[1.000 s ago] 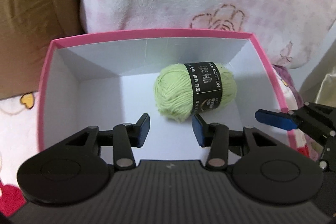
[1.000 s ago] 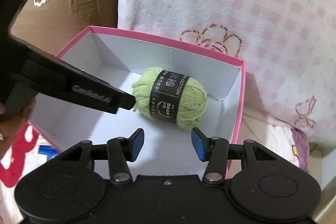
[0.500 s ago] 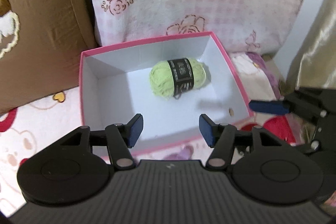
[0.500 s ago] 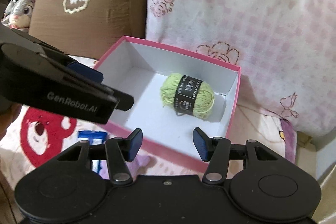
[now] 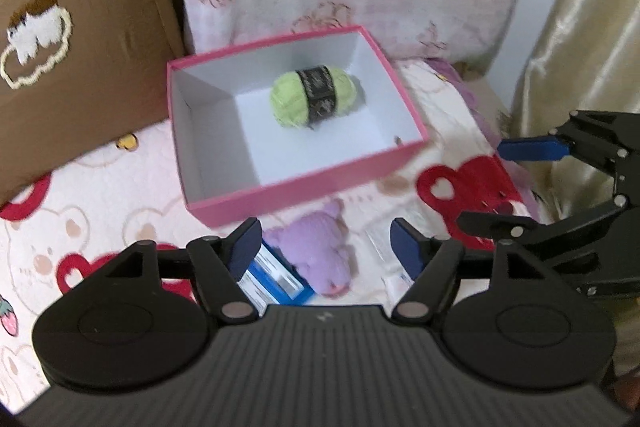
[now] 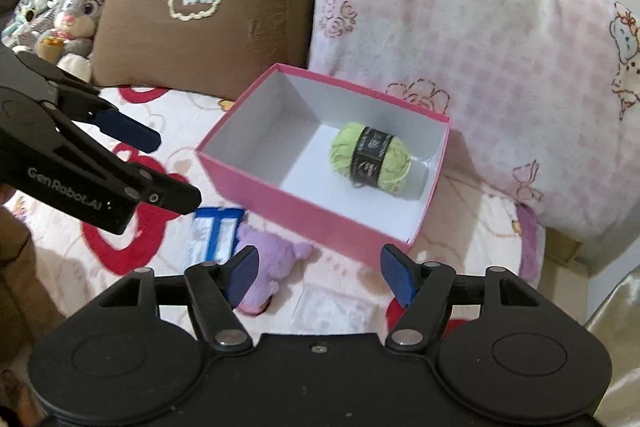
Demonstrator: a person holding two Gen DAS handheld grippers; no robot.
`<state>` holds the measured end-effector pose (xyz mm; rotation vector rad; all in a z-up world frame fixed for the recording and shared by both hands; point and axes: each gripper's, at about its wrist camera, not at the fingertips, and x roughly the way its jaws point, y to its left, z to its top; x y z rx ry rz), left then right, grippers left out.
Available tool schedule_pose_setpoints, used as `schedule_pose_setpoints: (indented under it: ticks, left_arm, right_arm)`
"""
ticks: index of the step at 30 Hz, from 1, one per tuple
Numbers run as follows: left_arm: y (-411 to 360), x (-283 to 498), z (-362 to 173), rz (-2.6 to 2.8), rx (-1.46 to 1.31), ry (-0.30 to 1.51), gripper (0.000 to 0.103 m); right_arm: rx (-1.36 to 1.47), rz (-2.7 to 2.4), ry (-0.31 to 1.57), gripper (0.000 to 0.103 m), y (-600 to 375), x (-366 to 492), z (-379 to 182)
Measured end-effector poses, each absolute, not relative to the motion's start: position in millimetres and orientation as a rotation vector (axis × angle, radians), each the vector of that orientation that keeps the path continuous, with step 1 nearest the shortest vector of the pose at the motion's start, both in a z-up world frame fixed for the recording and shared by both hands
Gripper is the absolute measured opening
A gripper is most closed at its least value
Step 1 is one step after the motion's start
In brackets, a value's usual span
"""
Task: Organize objects
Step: 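Open the left tool to release the yarn and withdraw, then move the left tool to the white tissue pack and close on it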
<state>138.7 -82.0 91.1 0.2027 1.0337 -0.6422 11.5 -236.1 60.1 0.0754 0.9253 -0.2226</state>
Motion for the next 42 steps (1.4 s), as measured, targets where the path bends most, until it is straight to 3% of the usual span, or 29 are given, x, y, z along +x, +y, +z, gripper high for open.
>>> schedule_pose_setpoints:
  ticks: [9,32,42]
  left_arm:
    - [-78,93,86,-0.678,0.273,1.037,0.077]
    - [-89,36,14,-0.689,0.337,1.171,0.094]
    - [-96,36,-13,-0.666,0.322,1.210,0.096]
  right_arm:
    - [0.057,-0.223,0.943,0.085,-218,-30,61]
    - [0.168,-0.078,1.022,0.093,-185,-77,-2]
    - [0.228,-0.074,1.037,0.093,-192,-83,-39]
